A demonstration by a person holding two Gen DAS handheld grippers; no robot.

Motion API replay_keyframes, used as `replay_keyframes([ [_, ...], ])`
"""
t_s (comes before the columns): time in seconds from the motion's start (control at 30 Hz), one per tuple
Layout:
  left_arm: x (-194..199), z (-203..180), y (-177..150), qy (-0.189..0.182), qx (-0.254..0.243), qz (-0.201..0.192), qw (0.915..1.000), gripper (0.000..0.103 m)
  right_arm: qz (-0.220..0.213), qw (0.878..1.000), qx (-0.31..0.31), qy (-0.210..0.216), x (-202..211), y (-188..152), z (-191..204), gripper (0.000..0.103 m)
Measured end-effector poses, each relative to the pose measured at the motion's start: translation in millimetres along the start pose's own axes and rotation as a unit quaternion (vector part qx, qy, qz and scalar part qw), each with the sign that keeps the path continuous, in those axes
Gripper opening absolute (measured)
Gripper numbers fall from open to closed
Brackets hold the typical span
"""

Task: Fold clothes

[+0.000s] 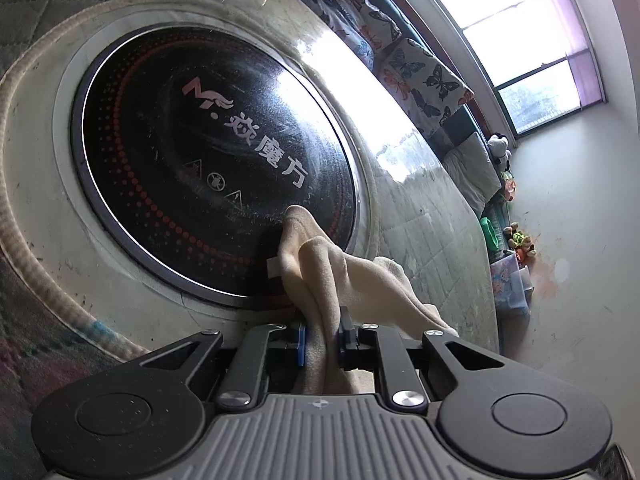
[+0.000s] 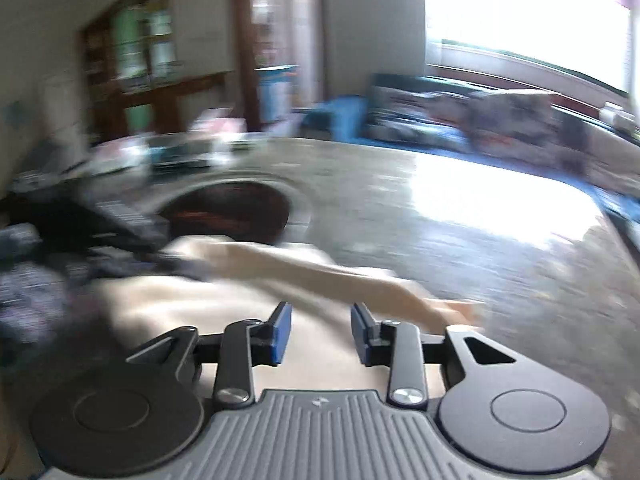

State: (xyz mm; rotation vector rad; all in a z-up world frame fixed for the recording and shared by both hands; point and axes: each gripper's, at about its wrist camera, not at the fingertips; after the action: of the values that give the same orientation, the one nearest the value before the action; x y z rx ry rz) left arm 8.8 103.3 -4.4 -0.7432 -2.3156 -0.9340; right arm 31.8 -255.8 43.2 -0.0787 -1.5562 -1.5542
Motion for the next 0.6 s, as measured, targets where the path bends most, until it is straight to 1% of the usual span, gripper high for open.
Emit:
replay_keyframes([
  [0.1,-0.3,-4.0,-1.5,0.006,-0.011,-0.002,0.9999,0.015,0.000,0.998,-0.041,-0.047,-9.9,0.9,-33.3,0.034],
  [0.17,-0.5,-6.2,-2.3,0.009,-0.017,-0.004,0.9998,0.015,0.009,0.996,-0.064,-0.060,-16.4,-2.0,-51.6,0.035],
  [0.23,-1.2,-8.3,-2.9,0.012,-0.023,-0.005,0.9997,0.015,0.014,0.994,-0.086,-0.065,-21.6,-6.5,-66.0,0.037],
  [0.27,-1.4,-9.7,-3.1,0.014,-0.027,-0.006,0.9995,0.015,0.015,0.994,-0.093,-0.063,-22.4,-8.1,-69.3,0.041],
  [0.37,-2.2,-14.1,-3.8,0.019,-0.037,-0.010,0.9991,0.015,0.012,0.991,-0.125,-0.044,-21.4,-14.4,-81.7,0.041],
  [0.43,-2.6,-17.2,-4.6,0.026,-0.047,-0.013,0.9985,0.015,0.012,0.991,-0.128,-0.032,-21.0,-15.4,-82.5,0.036],
  [0.5,-2.3,-21.7,-4.8,0.035,-0.060,-0.016,0.9975,0.015,0.010,0.991,-0.134,-0.016,-20.7,-16.6,-85.6,0.013],
  [0.6,1.1,-31.4,-6.1,0.041,-0.083,-0.024,0.9954,0.015,-0.006,0.991,-0.134,-0.009,-12.2,-17.3,-85.9,0.011],
])
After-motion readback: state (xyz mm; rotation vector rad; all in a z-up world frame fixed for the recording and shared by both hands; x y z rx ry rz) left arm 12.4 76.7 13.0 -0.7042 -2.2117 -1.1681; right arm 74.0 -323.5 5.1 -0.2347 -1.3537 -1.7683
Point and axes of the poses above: each gripper's, at about its wrist camera, not at the fingertips, and x roughly against the way its jaws point, z to its left, y to its top, and after that the axes turned 12 degrees about -x, right-handed
